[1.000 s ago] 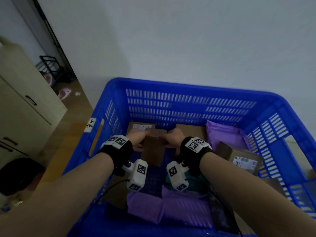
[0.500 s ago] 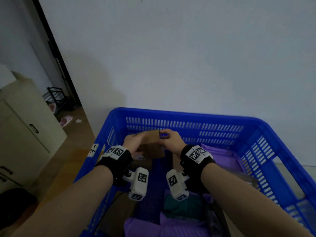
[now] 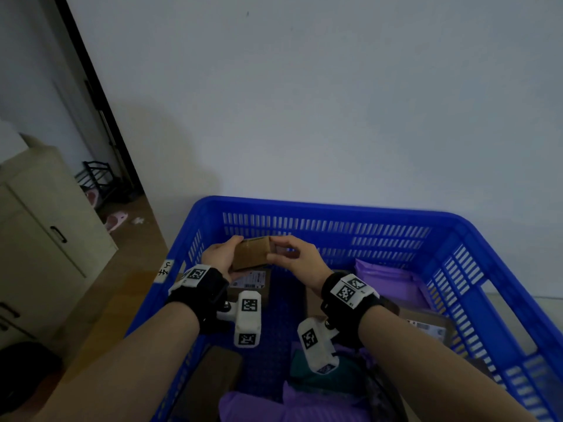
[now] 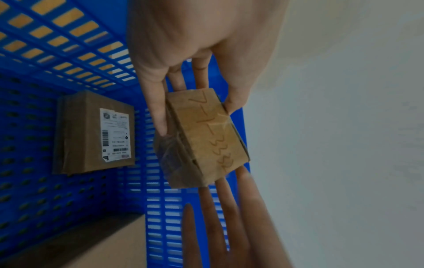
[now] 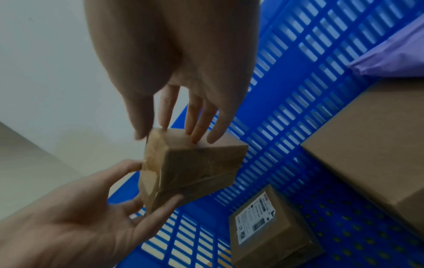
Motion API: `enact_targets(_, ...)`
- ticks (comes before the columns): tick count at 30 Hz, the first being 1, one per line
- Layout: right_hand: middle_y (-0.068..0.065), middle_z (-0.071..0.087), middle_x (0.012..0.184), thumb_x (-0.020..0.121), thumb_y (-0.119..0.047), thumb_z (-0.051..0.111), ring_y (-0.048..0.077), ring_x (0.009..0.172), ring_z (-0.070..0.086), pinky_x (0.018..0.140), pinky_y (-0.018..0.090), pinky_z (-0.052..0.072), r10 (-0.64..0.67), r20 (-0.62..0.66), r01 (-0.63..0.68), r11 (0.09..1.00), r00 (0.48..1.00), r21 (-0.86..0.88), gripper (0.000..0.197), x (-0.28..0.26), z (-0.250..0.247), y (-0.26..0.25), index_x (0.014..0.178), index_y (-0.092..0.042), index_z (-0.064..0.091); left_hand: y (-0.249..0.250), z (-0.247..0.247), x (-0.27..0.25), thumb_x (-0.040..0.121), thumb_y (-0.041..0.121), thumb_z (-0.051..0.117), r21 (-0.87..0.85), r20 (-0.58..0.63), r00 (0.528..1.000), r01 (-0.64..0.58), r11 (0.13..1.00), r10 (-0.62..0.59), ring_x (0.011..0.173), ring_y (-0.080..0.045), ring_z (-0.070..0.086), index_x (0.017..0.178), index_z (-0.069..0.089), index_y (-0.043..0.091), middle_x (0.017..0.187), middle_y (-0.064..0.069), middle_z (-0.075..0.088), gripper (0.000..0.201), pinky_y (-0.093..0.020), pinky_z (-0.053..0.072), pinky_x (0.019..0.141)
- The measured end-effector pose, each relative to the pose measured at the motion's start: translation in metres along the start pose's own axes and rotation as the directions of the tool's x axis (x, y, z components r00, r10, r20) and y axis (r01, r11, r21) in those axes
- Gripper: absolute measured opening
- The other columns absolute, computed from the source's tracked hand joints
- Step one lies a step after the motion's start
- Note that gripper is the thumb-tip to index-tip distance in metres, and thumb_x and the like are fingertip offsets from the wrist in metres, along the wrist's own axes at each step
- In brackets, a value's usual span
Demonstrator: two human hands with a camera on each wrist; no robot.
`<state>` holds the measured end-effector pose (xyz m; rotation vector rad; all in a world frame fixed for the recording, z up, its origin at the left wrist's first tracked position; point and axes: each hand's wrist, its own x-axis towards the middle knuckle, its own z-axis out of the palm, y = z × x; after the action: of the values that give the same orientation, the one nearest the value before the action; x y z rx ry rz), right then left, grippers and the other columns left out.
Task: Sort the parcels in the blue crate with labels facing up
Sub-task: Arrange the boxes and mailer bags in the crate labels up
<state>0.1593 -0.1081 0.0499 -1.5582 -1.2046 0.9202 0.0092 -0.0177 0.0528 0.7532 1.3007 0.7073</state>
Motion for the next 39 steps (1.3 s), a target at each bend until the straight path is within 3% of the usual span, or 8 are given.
enact_targets(8, 0.003, 0.059, 0.1, 0.093, -0.033, 0.056, 0.011, 0.078, 0.053, 0.071, 0.022, 0.043, 0.211, -0.291, -0.186, 0.976, 0.933, 0.114, 0.038, 0.02, -0.036, 0.018, 0.118, -0.005, 0.06, -0.012, -0.015, -0.001, 0.074, 0.016, 0.071, 0.015, 0.161, 0.986, 0.028, 1.0, -0.03, 0.097, -0.026, 0.061, 0.116, 0.058, 0.003, 0.106, -0.015, 0.066, 0.046, -0.034, 0.05, 0.066)
enact_targets(12, 0.014, 0.061, 0.118, 0.092, -0.045, 0.053, 0.024, 0.107, 0.058, 0.091, 0.037, 0.044, 0.39, -0.173, -0.358, 0.915, 0.904, 0.188, 0.049, 0.024, -0.052, 0.026, 0.127, -0.011, 0.053, -0.011, -0.019, -0.005, 0.072, 0.007, 0.068, 0.04, 0.267, 0.964, 0.0, 0.999, -0.01, 0.11, -0.03, 0.06, 0.122, 0.06, 0.002, 0.116, -0.018, 0.066, 0.051, -0.034, 0.05, 0.08)
enact_targets(15, 0.008, 0.067, 0.1, 0.09, -0.04, 0.058, 0.019, 0.086, 0.06, 0.078, 0.031, 0.046, 0.431, -0.04, -0.394, 0.855, 0.901, 0.339, 0.035, 0.023, -0.055, 0.027, 0.114, -0.013, 0.061, -0.009, -0.018, -0.006, 0.079, -0.002, 0.058, 0.038, 0.324, 0.946, -0.024, 0.999, 0.011, 0.112, -0.032, 0.057, 0.125, 0.056, 0.001, 0.123, -0.02, 0.061, 0.046, -0.033, 0.049, 0.078)
enact_targets(22, 0.006, 0.069, 0.1, 0.087, -0.016, 0.065, 0.017, 0.087, 0.064, 0.087, 0.031, 0.049, 0.404, 0.088, -0.409, 0.847, 0.91, 0.339, 0.031, 0.019, -0.058, 0.038, 0.118, -0.013, 0.062, -0.007, -0.016, -0.008, 0.081, -0.013, 0.049, 0.036, 0.363, 0.931, -0.067, 0.997, 0.049, 0.101, -0.027, 0.058, 0.129, 0.049, 0.003, 0.119, -0.017, 0.057, 0.051, -0.031, 0.049, 0.074)
enact_targets(26, 0.005, 0.073, 0.089, 0.086, -0.015, 0.067, 0.014, 0.074, 0.066, 0.066, 0.022, 0.055, 0.416, 0.109, -0.427, 0.837, 0.903, 0.342, 0.034, 0.015, -0.057, 0.046, 0.119, -0.013, 0.06, -0.009, -0.015, -0.006, 0.081, -0.017, 0.046, 0.001, 0.287, 0.955, -0.08, 0.997, 0.077, 0.099, -0.029, 0.058, 0.12, 0.047, 0.008, 0.114, -0.018, 0.056, 0.047, -0.032, 0.049, 0.07)
enact_targets(29, 0.003, 0.075, 0.081, 0.085, -0.011, 0.066, 0.013, 0.07, 0.07, 0.073, 0.028, 0.055, 0.461, 0.106, -0.466, 0.809, 0.881, 0.359, 0.039, 0.014, -0.051, 0.054, 0.123, -0.014, 0.056, -0.017, -0.017, -0.003, 0.079, -0.017, 0.054, 0.007, 0.159, 0.984, -0.08, 0.997, 0.078, 0.108, -0.033, 0.058, 0.122, 0.048, 0.007, 0.121, -0.022, 0.057, 0.049, -0.032, 0.05, 0.067)
enact_targets(35, 0.016, 0.064, 0.119, 0.085, -0.006, 0.066, 0.03, 0.098, 0.063, 0.095, 0.046, 0.049, 0.503, 0.077, -0.505, 0.822, 0.861, 0.264, 0.058, 0.007, -0.032, 0.066, 0.137, -0.019, 0.044, -0.054, -0.031, 0.0, 0.088, 0.001, 0.061, 0.149, 0.022, 0.999, 0.02, 0.989, -0.023, 0.099, -0.023, 0.062, 0.124, 0.055, 0.001, 0.115, -0.017, 0.065, 0.037, -0.033, 0.051, 0.084)
enact_targets(39, 0.009, 0.061, 0.121, 0.09, -0.007, 0.059, 0.025, 0.092, 0.06, 0.077, 0.039, 0.053, 0.516, 0.16, -0.528, 0.849, 0.841, 0.036, 0.056, 0.001, -0.006, 0.076, 0.14, -0.026, 0.042, -0.068, -0.04, 0.014, 0.089, -0.004, 0.055, 0.278, -0.065, 0.998, 0.034, 0.96, -0.017, 0.117, -0.032, 0.058, 0.124, 0.054, -0.003, 0.125, -0.021, 0.06, 0.035, -0.036, 0.05, 0.091)
